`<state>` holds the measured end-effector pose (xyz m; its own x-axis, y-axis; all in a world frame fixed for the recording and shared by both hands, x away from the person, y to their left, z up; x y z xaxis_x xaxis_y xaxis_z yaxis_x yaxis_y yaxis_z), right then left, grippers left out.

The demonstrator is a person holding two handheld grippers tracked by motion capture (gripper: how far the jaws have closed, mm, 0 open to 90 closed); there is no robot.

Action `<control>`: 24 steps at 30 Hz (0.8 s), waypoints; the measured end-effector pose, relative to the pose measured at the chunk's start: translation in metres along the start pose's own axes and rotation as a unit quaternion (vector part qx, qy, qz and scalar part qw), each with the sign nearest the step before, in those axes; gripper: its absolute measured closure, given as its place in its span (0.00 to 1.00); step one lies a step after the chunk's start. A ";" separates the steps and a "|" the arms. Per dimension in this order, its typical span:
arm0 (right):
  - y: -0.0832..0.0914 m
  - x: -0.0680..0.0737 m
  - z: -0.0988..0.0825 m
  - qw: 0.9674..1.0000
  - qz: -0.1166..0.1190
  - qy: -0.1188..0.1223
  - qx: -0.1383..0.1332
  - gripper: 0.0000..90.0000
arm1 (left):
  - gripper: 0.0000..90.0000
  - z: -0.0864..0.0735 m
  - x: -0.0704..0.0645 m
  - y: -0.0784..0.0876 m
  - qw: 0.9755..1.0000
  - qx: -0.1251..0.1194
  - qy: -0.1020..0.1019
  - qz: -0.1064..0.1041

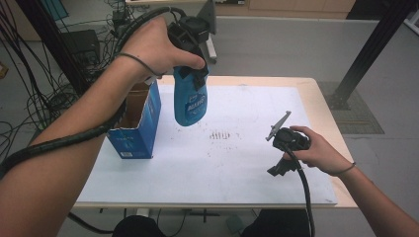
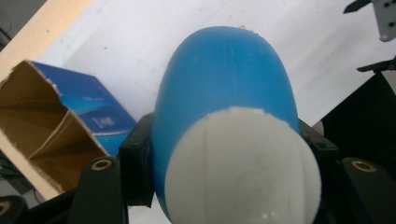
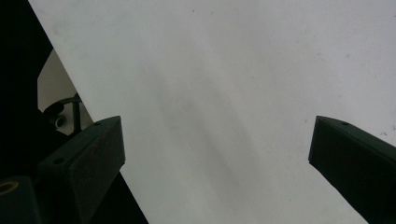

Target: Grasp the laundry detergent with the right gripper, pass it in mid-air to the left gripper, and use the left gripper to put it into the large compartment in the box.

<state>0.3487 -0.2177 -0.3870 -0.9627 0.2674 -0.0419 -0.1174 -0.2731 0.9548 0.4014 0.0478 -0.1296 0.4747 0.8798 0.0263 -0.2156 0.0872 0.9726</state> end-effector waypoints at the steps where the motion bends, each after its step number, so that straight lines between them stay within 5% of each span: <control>1: 0.000 0.000 0.000 1.000 0.000 0.000 -0.001 0.04 | 0.42 0.000 0.003 0.002 1.000 -0.001 0.005 0.002; 9: -0.002 0.002 0.001 1.000 0.004 0.002 -0.004 0.04 | 0.42 0.001 0.033 0.010 0.999 -0.011 0.052 0.004; 24: -0.002 0.002 0.004 1.000 -0.002 -0.002 -0.011 0.04 | 0.42 -0.005 0.093 0.020 0.989 -0.026 0.146 0.010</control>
<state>0.3477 -0.2134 -0.3876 -0.9614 0.2716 -0.0445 -0.1265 -0.2925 0.9479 0.4371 0.1341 -0.1089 0.2042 0.9785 -0.0298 -0.2704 0.0856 0.9589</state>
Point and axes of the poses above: each handheld gripper's, and its own axes: y roughly backward along the jaws, z roughly out of its top, x roughly to its left, the point moved 5 cm from there along -y, roughly forward along the jaws, and after that the axes turned 14 degrees about y, right-handed, at the moved point
